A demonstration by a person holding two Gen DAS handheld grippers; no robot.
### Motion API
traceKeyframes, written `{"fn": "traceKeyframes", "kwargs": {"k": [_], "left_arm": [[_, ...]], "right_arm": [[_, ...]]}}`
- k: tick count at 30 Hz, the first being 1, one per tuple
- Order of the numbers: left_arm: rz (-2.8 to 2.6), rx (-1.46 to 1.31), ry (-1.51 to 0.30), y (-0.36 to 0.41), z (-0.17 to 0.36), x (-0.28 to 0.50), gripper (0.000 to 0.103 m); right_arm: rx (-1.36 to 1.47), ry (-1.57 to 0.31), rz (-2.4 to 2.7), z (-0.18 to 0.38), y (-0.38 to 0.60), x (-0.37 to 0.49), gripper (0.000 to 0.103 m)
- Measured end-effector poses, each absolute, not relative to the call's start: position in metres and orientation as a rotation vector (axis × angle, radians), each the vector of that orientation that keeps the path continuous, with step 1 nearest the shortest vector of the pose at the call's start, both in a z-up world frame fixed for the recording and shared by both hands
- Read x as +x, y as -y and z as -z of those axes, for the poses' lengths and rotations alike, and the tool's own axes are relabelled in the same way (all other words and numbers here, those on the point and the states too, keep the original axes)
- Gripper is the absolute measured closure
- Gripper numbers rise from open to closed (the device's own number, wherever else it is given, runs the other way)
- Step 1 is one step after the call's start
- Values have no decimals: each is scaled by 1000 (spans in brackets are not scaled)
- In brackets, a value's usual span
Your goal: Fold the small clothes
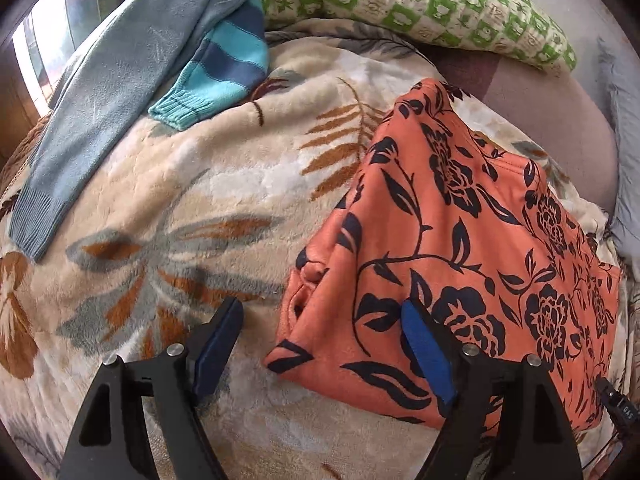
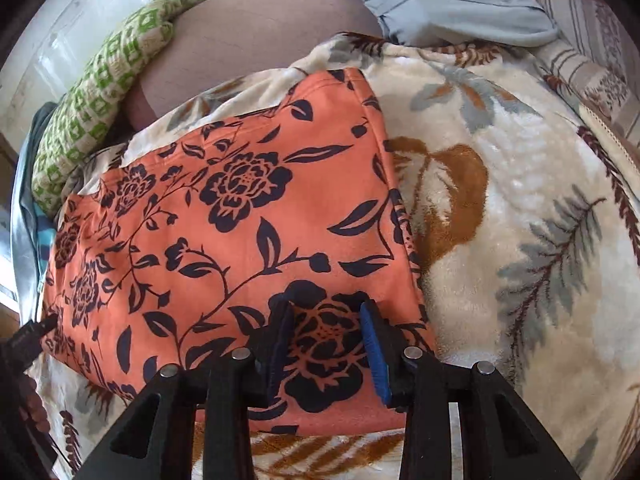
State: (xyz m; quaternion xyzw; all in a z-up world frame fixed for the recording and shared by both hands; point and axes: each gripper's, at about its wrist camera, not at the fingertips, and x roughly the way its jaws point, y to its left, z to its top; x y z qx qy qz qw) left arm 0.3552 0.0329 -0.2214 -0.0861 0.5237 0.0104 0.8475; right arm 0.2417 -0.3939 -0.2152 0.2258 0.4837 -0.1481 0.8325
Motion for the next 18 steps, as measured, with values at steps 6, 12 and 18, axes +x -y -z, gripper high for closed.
{"fn": "traceKeyframes", "kwargs": {"k": [6, 12, 18], "left_arm": [[-18, -197, -998, -22, 200, 338, 21], [153, -113, -968, 35, 200, 333, 21], [146, 97, -1038, 62, 224, 335, 20]], "right_arm": [[510, -921, 65, 191, 355, 252, 64], [440, -948, -43, 203, 307, 260, 64], [343, -1021, -48, 224, 285, 273, 64]]}}
